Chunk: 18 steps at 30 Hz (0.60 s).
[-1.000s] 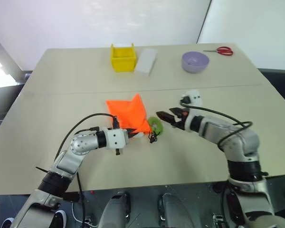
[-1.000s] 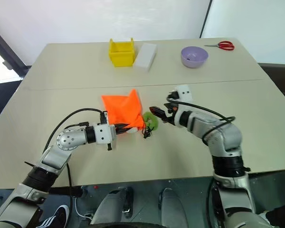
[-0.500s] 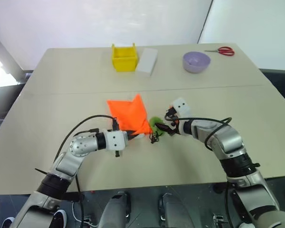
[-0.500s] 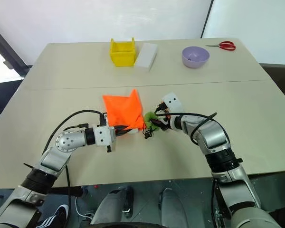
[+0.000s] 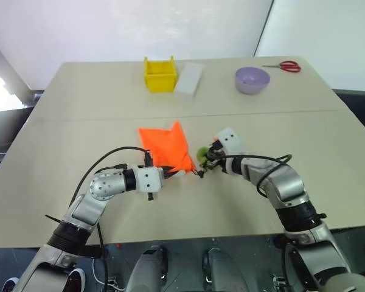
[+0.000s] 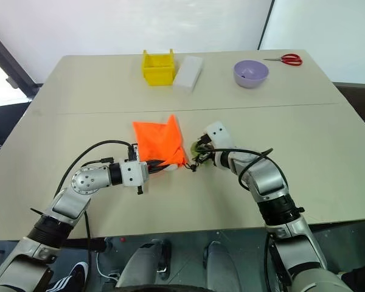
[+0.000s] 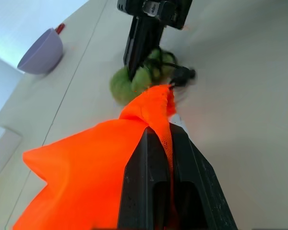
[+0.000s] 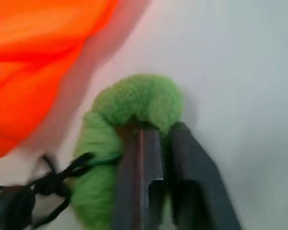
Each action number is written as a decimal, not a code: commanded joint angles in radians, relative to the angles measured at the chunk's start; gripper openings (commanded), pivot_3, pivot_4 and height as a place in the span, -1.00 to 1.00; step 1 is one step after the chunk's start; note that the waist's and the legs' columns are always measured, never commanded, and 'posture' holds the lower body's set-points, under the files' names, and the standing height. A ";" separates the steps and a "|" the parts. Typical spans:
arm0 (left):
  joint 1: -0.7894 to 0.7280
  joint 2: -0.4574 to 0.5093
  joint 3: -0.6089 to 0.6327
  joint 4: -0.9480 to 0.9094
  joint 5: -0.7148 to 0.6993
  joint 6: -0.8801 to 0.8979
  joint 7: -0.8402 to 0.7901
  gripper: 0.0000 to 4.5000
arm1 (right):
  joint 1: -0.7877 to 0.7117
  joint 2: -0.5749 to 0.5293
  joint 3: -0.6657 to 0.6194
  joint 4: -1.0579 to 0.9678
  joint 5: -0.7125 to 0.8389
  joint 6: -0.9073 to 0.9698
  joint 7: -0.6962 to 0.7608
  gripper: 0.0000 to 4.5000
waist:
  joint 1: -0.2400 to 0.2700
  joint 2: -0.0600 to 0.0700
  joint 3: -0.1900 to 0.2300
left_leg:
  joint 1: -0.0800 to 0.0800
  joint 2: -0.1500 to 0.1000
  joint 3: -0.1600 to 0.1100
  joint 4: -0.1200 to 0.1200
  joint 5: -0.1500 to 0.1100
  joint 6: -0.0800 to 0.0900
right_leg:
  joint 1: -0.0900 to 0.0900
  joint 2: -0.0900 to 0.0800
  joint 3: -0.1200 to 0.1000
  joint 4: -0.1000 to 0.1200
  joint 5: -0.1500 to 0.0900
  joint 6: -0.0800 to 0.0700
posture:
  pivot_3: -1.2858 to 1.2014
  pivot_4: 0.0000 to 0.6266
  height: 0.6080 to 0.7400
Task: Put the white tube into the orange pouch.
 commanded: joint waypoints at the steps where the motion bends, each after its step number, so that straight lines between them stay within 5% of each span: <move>1: 0.007 0.008 0.012 -0.037 -0.016 -0.012 -0.001 -1.00 | 0.047 -0.029 -0.211 -0.040 0.013 0.005 -0.074 -0.99 | 0.011 0.000 0.000 | 0.000 0.000 0.000 0.000 0.000 0.000 | 0.000 0.000 0.000 0.000 0.000 0.000 | 0.03 -0.52 1.00; 7: -0.008 0.006 0.012 -0.010 -0.016 -0.015 -0.004 -1.00 | 0.058 0.032 -0.471 -0.145 0.191 0.114 -0.099 -0.99 | 0.006 0.000 0.000 | -0.001 0.001 0.000 -0.001 0.000 0.000 | -0.001 -0.001 0.001 -0.001 0.000 0.000 | 0.03 -0.52 1.00; 18: -0.006 -0.011 0.015 -0.032 -0.080 0.096 -0.044 -1.00 | 0.214 -0.140 -0.483 -0.382 0.468 0.246 0.160 -0.99 | 0.010 0.000 0.000 | -0.001 0.001 0.000 0.000 0.000 0.000 | 0.000 0.000 0.001 -0.002 0.000 -0.001 | 0.03 -0.52 1.00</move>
